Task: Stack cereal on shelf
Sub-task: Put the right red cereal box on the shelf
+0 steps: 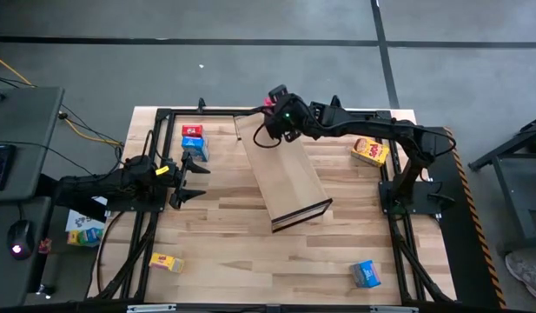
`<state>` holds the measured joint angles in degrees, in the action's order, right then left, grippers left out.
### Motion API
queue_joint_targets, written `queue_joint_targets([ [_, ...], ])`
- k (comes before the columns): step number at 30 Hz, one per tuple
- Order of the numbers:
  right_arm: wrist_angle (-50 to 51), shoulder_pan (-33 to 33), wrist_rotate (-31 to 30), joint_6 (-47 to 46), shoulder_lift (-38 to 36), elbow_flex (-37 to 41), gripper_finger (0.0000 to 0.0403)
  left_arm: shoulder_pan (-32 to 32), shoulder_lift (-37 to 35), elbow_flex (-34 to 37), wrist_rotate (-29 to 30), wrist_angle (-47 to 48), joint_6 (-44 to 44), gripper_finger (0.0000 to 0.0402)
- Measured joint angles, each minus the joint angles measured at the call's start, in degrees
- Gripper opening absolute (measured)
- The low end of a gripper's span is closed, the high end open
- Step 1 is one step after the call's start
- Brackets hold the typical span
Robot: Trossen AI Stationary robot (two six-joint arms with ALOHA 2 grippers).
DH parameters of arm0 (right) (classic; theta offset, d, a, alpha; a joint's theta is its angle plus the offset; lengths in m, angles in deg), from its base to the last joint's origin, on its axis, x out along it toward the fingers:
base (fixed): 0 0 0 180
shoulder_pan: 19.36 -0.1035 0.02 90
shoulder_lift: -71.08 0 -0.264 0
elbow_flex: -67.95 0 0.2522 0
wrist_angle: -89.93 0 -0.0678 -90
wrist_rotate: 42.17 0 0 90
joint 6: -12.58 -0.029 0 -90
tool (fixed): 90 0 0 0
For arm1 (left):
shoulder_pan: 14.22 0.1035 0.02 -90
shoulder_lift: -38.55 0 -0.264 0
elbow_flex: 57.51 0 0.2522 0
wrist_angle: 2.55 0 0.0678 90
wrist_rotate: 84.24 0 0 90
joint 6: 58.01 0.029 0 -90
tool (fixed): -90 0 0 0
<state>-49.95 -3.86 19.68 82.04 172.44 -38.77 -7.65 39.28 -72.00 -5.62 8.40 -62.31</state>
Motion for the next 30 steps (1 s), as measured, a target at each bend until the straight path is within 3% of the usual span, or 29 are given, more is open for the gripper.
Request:
queue_joint_targets([
  [8,0.8,1.1,0.4,7.3,0.0,0.0,0.0008,0.0,0.0,0.0,0.0,0.0,0.0,0.0322],
  [16,0.6,2.2,4.6,4.2,-0.1,0.0,0.0014,0.0,0.0,0.0,0.0,0.0,0.0,0.0322],
  [23,0.6,2.3,4.6,4.1,-0.1,0.0,0.0017,0.0,0.0,0.0,0.0,0.0,0.0,0.0322],
  [30,-0.1,2.3,4.6,4.0,-0.1,0.0,0.008,0.0,0.0,0.0,0.0,0.0,0.0,0.0322],
])
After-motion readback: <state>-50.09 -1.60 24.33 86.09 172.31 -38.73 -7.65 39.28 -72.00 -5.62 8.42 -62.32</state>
